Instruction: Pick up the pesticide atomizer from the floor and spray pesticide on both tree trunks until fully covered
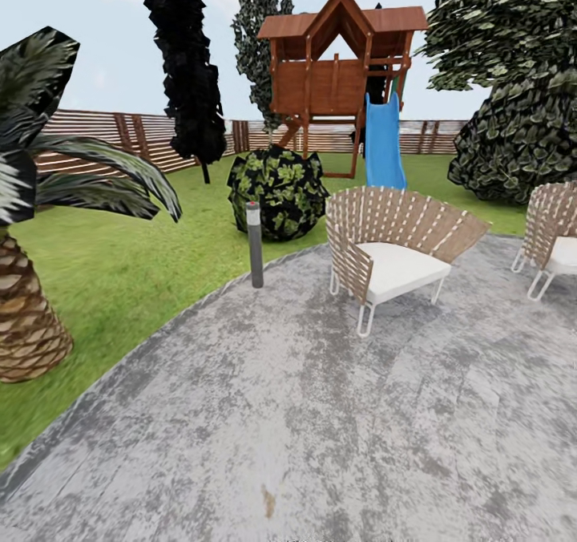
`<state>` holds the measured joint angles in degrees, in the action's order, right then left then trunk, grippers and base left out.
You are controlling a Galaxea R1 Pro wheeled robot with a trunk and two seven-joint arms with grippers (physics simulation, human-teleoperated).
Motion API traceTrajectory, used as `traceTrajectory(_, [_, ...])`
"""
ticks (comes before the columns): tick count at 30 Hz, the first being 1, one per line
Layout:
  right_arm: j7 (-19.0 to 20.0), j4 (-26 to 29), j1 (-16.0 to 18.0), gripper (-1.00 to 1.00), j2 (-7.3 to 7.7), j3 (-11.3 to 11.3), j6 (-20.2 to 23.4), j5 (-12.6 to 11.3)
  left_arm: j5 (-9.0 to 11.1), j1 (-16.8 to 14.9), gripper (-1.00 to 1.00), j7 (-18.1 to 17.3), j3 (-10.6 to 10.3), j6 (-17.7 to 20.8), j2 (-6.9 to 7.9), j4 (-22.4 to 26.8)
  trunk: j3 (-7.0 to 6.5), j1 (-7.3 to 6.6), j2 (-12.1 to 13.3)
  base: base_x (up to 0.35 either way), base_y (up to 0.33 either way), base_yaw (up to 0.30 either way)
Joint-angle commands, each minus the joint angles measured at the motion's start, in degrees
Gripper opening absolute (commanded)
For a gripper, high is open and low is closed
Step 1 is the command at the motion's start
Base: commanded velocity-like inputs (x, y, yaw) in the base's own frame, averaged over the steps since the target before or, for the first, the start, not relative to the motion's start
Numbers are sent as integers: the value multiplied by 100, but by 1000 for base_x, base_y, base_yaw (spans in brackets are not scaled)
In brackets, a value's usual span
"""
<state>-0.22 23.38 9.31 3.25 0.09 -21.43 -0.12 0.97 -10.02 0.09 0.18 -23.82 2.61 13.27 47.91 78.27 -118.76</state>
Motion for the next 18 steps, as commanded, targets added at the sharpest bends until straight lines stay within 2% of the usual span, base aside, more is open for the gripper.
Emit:
traceTrajectory(1, [-1,0,0,100,0,0,0,0,0,0,100,0,0,0,1,0,23,23,-42,0,0,-250])
traceTrajectory(18, [-1,-8,0,100,0,0,-1,3,0,0,100,0,0,0,-1,0,399,396,-724,0,0,-247])
